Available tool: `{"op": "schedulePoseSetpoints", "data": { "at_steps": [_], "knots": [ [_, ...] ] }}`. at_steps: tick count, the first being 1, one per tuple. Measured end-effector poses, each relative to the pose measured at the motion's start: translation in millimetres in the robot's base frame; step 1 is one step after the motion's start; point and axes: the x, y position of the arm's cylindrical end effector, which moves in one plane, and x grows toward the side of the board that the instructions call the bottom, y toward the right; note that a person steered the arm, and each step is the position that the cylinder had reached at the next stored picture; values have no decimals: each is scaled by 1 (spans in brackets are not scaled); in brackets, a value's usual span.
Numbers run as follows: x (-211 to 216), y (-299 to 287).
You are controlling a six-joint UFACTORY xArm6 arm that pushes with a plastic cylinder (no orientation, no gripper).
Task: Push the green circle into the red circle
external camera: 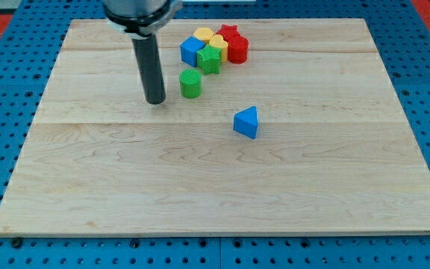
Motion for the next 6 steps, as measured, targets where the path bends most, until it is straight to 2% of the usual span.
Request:
{"op": "schedulePoseSetpoints", "data": {
  "at_steps": [1, 2, 5, 6],
  "knots": [
    [-27, 31],
    [-48, 94],
    [-25, 97],
    [-26, 122]
  ]
}}
